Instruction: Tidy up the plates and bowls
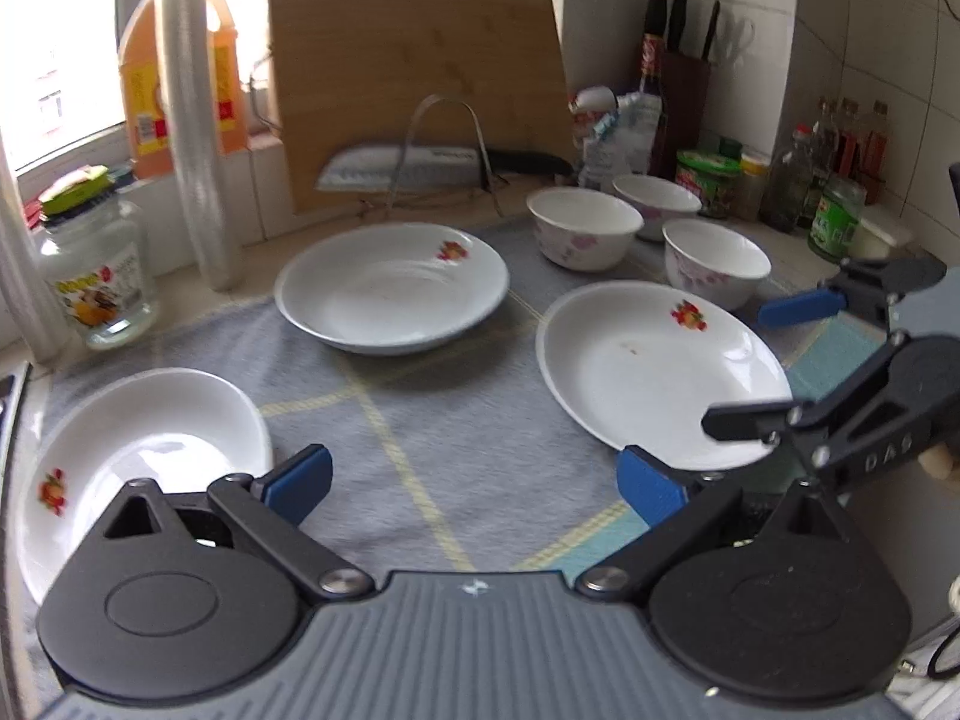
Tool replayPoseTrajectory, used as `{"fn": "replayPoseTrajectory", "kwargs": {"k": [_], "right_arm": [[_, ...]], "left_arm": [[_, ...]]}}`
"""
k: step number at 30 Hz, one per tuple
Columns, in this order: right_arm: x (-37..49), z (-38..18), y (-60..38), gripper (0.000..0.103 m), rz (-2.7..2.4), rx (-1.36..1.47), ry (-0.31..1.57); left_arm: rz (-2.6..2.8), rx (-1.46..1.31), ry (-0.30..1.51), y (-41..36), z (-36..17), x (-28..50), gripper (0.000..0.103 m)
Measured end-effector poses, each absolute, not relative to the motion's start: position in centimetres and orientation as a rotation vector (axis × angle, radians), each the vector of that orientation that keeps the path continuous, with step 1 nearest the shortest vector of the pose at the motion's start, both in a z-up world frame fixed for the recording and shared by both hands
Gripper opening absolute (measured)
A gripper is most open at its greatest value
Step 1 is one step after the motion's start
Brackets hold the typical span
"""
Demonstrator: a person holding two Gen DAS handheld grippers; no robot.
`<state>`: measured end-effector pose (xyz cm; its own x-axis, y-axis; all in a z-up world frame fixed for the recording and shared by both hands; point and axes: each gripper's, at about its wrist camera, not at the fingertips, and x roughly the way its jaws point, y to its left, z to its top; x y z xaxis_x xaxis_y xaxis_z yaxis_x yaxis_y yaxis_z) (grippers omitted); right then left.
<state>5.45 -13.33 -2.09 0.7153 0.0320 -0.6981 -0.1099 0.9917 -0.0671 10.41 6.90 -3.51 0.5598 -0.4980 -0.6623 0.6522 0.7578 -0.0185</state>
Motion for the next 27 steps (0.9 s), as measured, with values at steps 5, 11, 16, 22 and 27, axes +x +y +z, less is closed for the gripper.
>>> {"fn": "replayPoseTrajectory", "kwargs": {"k": [5,11,16,22,27], "right_arm": [[4.8,-2.5,-17.9,0.103,0.109,-0.099,0.77],[4.8,-3.6,-21.4,0.103,0.139,-0.038,0.808],[5.3,-5.0,-22.7,0.103,0.145,0.053,0.863],[6.4,-6.2,-23.4,0.103,0.158,0.155,0.92],[7.5,-6.7,-23.2,0.103,0.168,0.169,0.944]], "left_arm": [[-0.677,0.241,0.775,3.6,-5.0,9.0,0.101],[-0.717,0.29,0.818,0.6,-7.2,7.7,0.101],[-0.764,0.354,0.824,-1.2,-8.7,7.5,0.101],[-0.812,0.399,0.81,-2.3,-9.7,8.5,0.101],[-0.858,0.411,0.791,-2.7,-9.9,9.4,0.102]]}}
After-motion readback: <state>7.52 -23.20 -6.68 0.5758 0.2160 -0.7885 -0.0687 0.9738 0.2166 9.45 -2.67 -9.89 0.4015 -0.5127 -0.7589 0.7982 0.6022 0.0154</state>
